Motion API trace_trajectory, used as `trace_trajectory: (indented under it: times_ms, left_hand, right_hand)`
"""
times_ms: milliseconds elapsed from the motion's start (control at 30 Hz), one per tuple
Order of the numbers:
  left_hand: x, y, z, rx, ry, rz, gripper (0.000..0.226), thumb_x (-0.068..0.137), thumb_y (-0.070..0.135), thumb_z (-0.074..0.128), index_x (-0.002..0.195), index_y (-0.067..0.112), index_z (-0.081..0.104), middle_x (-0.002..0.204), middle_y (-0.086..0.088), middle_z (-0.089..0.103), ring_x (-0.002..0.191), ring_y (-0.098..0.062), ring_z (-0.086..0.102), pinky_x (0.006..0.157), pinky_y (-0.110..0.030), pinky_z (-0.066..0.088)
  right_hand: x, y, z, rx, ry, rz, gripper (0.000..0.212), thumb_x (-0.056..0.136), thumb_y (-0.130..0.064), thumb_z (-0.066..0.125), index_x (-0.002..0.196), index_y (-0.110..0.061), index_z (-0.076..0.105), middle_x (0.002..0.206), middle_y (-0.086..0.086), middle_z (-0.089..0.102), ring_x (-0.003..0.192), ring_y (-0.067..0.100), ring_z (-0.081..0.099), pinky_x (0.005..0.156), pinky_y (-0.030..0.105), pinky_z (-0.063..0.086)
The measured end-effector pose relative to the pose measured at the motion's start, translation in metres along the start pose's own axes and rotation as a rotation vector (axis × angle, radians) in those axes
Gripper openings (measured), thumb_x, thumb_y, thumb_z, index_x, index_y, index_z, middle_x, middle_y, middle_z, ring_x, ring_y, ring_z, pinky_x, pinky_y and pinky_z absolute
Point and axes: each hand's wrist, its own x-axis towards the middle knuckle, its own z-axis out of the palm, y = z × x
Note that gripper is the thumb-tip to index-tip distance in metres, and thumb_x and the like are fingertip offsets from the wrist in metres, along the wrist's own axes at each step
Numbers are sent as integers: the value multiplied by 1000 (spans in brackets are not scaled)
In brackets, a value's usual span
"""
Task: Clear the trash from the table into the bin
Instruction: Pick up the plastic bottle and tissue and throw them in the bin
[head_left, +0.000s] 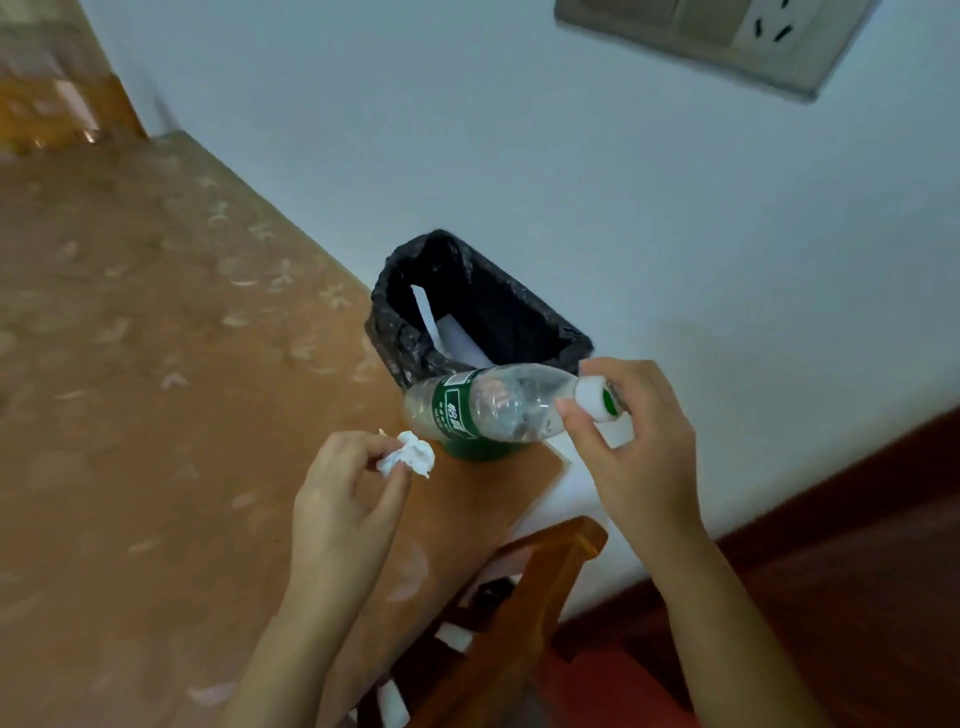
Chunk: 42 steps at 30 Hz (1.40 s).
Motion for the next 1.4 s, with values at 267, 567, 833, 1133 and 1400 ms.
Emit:
trace_trajectory:
  times_ms: [267,567,833,1133,1400]
  left_hand:
    - [38,-1,4,66,171,-45,15,76,9,65,81,22,60,83,3,60,81,0,52,69,-4,33]
    - [55,-3,15,145,191,-47,14,75,2,65,82,13,63,81,1,60,81,-1,51,70,-6,34]
    - [70,5,35,155,115,-66,16,77,0,66,83,15,64,85,5,60,80,-4,51,70,-5,33]
    - [92,5,55,147,51,24,12,79,-1,63,83,11,63,85,3,59,80,-5,50,69,-7,36]
    - [123,6,83,175,-48,126,8,82,5,62,89,8,63,89,0,59,81,-14,54,67,-14,37]
  right_hand:
    - [72,22,34,210,-1,-15,23,80,-32,58,97,-15,56,92,-4,55,85,-1,53,73,6,39]
    - [93,63,73,257,99,82,19,80,-26,62,93,-14,55,87,2,55,78,17,55,70,14,42]
    - [90,81,73,40,-43,50,21,76,-11,71,94,-6,59,91,6,55,80,3,41,71,-1,30]
    - [80,97,66,-58,-293,55,21,77,-15,69,97,-11,63,95,2,60,87,15,54,76,18,38]
    - [71,96,36,-47,-175,93,22,78,-12,68,99,-11,62,95,0,59,85,10,53,74,11,35]
